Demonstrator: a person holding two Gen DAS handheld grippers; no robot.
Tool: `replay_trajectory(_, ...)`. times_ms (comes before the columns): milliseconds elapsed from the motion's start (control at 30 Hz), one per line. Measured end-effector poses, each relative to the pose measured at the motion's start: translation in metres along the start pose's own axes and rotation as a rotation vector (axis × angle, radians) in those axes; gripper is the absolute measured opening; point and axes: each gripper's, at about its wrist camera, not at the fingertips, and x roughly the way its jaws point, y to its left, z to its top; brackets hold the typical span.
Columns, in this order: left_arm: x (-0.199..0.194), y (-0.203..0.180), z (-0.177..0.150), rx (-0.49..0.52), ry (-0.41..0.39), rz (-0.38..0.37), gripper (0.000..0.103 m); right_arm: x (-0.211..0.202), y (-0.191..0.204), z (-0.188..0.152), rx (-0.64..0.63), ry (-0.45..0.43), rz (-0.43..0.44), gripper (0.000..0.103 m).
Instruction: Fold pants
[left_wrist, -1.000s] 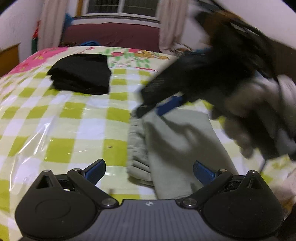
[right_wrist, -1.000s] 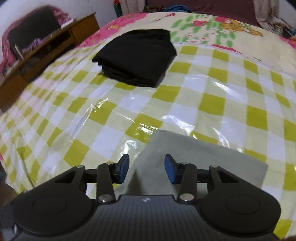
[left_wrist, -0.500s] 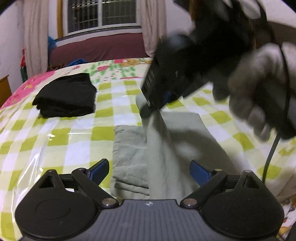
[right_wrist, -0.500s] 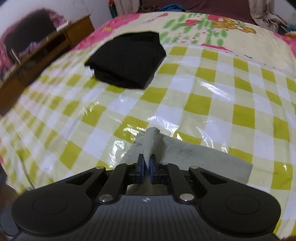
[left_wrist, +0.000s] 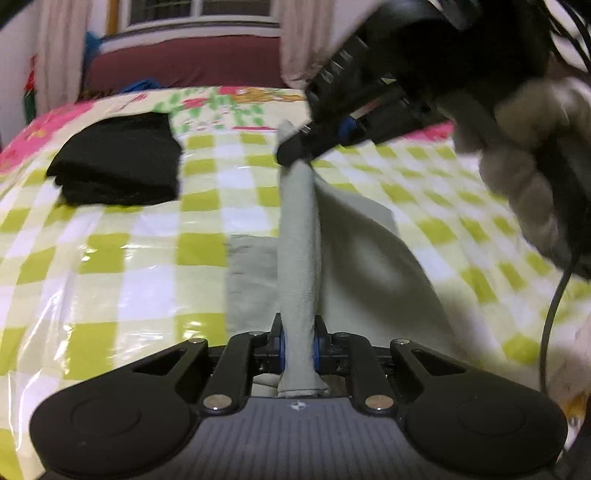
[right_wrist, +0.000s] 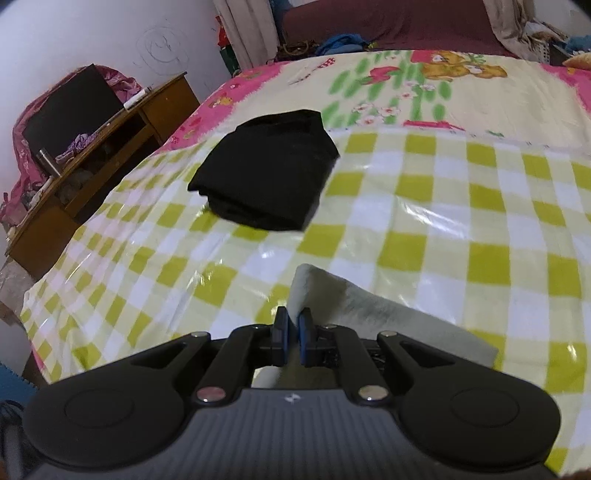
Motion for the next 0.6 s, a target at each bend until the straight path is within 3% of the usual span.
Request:
replay_trajectory(133,0.028,0.033,-0.009,-0.125,0.101,-0.033,0.03,0.056,0.004,0.002,0.004,0.103,-0.025,0.013)
replay_trajectory(233,0.032,0.033,-0.019,-0.109,0.093,-0.009,0.034,0.097,0.006,-0.012,-0.045,0.181,-0.103,0.018)
replay_trajectory(267,0.029,0.032,-0.02,-0.102,0.085,0.0,0.043,0.101,0.003,-0.015,-0.035,0.181,-0.099,0.02)
replay_trajectory(333,0.022,0.035,-0.022,-0.095,0.075,0.054,0.069,0.094,-0.001,-0.017,0.0,0.147,-0.067,0.024)
replay_trajectory(467,0.002,0.046,-0.025,-0.106,0.038,0.123,0.071,0.045,0.002,-0.018,-0.05,0.015,-0.036,0.029)
replay_trajectory(600,-0.006,0.041,-0.015,-0.078,-0.025,0.164,0.071,-0.004,-0.01,-0.046,-0.118,-0.091,-0.125,0.045)
